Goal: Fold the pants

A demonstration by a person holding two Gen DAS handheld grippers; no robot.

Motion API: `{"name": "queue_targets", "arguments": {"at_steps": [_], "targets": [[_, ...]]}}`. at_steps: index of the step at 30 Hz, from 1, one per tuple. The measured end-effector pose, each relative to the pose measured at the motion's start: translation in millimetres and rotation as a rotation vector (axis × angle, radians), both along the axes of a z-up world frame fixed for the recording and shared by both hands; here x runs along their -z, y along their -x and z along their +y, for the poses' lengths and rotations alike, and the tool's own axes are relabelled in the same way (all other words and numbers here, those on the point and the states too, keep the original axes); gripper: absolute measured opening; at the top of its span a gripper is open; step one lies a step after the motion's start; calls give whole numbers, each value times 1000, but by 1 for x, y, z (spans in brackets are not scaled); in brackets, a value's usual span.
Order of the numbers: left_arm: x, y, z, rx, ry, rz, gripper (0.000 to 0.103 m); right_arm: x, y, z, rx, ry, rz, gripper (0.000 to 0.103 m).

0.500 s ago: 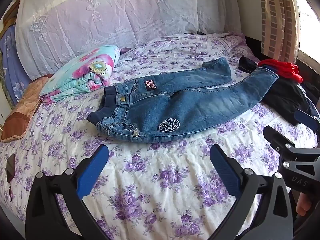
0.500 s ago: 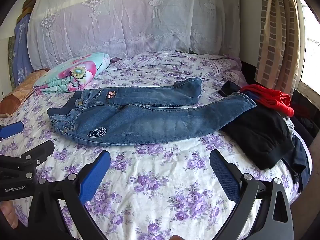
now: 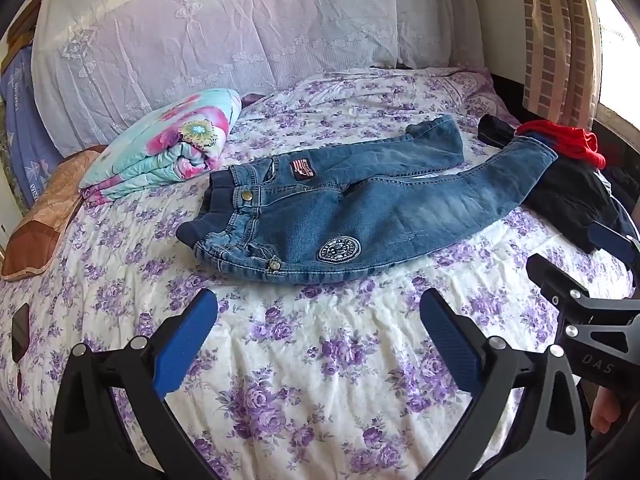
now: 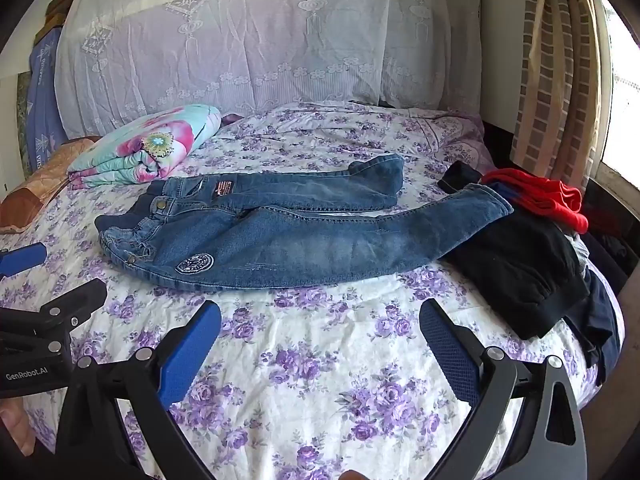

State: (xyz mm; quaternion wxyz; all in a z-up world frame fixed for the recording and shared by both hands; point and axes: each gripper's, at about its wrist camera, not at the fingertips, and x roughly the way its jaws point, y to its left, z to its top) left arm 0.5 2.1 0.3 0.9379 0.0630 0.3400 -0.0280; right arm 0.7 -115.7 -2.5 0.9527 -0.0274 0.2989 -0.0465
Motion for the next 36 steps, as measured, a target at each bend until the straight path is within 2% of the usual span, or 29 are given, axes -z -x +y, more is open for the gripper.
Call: {"name": "queue_targets", "arguments": {"at_steps": [36], "targets": [[2,3,3,-2,-1,2,99,-1,2,-1,2,-2,2,100]]}}
